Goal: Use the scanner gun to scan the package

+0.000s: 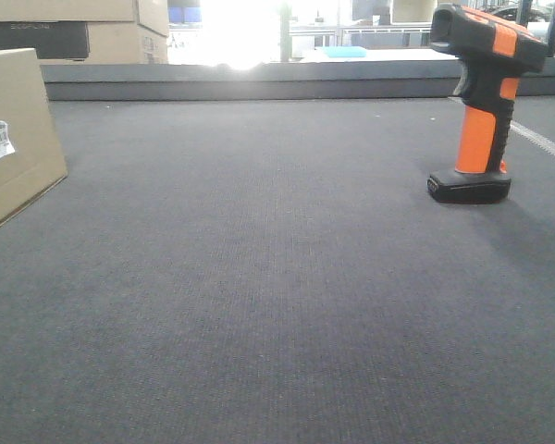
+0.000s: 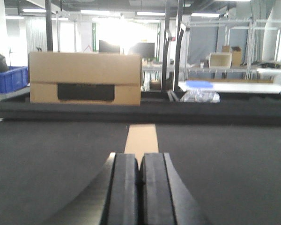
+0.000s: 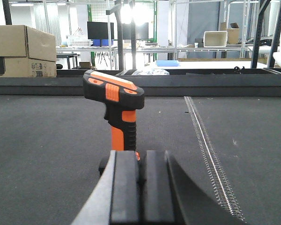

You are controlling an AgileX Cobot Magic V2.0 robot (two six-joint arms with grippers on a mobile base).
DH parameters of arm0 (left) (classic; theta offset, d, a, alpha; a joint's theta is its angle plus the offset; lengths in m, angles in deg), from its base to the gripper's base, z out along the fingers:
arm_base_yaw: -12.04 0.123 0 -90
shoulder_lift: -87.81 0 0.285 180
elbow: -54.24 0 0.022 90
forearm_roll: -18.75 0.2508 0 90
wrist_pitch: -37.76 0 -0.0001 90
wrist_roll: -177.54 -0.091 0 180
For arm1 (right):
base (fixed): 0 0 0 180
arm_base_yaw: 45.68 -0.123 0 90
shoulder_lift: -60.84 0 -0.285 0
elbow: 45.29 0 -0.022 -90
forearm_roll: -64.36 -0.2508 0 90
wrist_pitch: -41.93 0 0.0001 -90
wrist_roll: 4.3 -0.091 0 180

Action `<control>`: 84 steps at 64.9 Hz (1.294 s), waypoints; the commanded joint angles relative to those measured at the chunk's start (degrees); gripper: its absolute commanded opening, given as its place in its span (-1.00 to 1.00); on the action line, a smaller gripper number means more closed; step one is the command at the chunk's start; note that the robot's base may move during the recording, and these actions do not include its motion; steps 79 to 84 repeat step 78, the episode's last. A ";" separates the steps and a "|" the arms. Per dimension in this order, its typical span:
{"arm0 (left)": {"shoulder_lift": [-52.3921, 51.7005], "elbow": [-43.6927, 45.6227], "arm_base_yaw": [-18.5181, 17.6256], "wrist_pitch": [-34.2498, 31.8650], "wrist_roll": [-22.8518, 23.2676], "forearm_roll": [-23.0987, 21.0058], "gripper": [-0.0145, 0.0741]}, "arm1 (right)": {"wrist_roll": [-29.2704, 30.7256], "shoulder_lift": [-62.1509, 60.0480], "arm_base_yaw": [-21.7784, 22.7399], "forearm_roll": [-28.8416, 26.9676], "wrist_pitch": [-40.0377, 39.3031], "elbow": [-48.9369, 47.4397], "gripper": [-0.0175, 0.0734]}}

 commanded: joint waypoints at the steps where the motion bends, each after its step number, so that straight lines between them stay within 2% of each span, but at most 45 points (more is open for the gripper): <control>1: -2.31 -4.57 0.06 -1.81 -0.14 0.64 -0.92 | 0.33 -0.16 -0.06 -0.18 -1.07 0.18 -0.97; 11: -6.95 -10.36 -0.16 -2.03 -0.14 0.64 -0.92 | 0.33 -0.16 -0.06 -0.18 -1.07 0.18 -0.97; 17: -6.95 -10.36 -0.16 -0.61 -0.14 0.09 -0.92 | 0.33 -0.16 -0.06 -0.18 -1.07 0.18 -0.97; 84: -6.95 -10.36 -0.16 -1.44 -0.14 0.09 -0.92 | 0.33 -0.16 -0.06 -0.18 -1.07 0.18 -0.97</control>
